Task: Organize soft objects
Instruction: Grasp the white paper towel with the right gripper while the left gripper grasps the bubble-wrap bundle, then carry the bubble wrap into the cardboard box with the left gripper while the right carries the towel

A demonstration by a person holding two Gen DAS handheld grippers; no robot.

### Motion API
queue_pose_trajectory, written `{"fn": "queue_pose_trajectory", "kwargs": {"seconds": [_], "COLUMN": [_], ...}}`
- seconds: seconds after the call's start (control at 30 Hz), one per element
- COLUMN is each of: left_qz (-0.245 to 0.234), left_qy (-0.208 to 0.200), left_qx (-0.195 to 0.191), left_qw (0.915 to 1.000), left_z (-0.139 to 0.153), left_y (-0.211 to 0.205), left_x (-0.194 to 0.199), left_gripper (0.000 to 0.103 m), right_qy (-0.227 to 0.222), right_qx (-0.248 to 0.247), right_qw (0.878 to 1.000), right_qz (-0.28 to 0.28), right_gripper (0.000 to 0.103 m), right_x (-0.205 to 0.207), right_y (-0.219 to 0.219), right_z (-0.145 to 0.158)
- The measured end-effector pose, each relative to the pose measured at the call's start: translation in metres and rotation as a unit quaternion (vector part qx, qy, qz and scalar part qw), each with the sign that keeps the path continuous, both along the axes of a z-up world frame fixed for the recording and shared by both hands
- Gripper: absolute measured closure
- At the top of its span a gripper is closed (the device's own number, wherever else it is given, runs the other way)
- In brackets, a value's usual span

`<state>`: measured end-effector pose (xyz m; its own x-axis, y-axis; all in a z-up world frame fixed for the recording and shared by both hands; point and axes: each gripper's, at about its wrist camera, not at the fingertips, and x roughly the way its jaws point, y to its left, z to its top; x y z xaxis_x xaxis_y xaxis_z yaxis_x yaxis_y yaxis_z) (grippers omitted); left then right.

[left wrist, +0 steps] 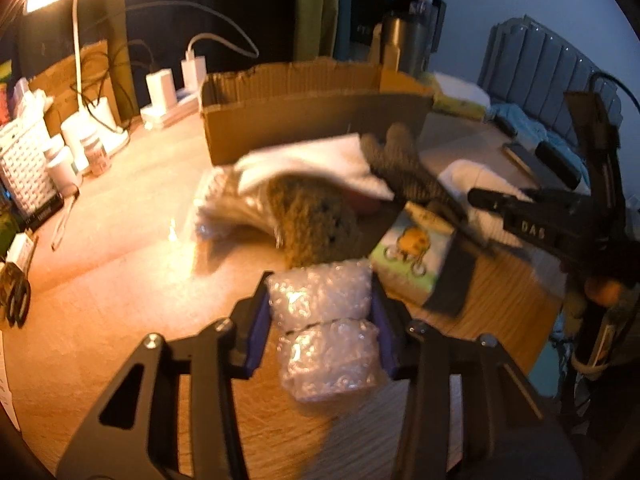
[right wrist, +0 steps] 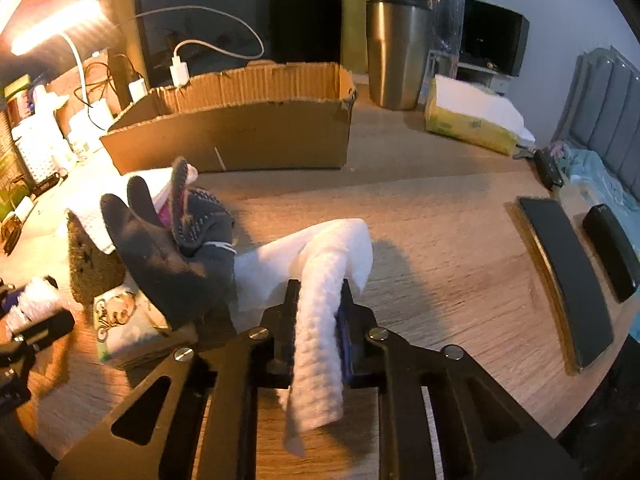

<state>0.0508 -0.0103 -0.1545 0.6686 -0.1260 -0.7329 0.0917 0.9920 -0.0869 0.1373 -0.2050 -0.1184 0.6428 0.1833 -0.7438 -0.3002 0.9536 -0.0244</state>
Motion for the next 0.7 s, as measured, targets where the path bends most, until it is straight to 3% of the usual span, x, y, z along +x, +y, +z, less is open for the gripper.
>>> {"fn": "queue_pose_trajectory", "kwargs": {"seconds": [0.7], "left_qz": [0.002], "left_qy": [-0.09], "left_qx": [-0.026], "left_qw": [0.9956], "left_z": [0.069], "left_y": [-0.002], "left_x": [0.023], "left_gripper": [0.058], "right_qy": [-0.095], "right_qx": [0.05], "right_qw": [0.994], "right_qz": [-0.007], "right_gripper": [0.087], "right_x": [0.004], "right_y": [-0.019], "right_z": [0.076]}}
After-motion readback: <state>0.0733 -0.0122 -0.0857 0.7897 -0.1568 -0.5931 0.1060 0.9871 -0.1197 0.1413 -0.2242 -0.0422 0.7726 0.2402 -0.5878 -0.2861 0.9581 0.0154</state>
